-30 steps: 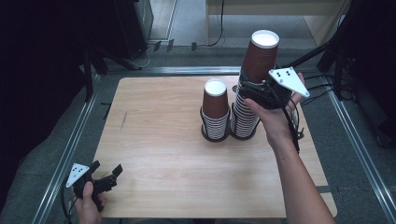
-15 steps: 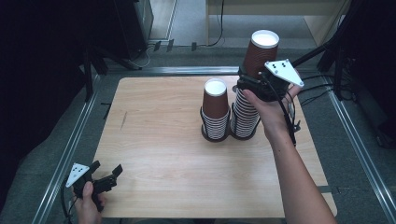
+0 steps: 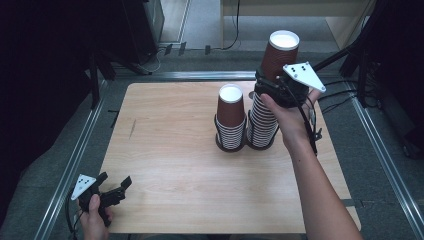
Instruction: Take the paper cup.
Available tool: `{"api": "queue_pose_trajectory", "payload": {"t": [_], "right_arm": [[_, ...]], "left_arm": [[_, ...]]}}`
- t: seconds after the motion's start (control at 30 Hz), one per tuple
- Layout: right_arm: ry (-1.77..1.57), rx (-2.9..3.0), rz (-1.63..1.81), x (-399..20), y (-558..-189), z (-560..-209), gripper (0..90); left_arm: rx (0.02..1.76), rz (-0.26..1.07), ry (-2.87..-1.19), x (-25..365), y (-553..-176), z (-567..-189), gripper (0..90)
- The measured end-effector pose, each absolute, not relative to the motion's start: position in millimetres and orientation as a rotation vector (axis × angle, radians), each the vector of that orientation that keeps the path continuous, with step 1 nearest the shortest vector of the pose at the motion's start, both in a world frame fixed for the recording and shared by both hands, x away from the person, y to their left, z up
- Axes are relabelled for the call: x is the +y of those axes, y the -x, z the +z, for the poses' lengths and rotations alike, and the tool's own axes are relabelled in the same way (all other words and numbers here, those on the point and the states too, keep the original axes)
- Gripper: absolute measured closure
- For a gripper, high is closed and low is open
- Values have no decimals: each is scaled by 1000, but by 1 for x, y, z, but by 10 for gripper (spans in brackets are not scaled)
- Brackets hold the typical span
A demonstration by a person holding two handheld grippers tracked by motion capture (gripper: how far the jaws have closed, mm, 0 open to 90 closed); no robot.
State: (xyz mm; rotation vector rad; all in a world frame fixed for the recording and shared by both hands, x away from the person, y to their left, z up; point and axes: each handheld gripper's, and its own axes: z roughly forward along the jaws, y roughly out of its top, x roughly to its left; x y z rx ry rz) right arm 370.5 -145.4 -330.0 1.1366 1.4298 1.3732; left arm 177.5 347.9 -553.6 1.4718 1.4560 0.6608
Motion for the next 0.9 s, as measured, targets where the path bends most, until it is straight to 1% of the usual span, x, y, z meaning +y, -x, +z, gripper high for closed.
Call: {"api": "queue_pose_trajectory", "payload": {"t": [0.9], "right_arm": [[-1015,1305,1417,-139,-369,-295,105]], "left_arm": [[1460,655,-1469,348,-178,-554,4]]}}
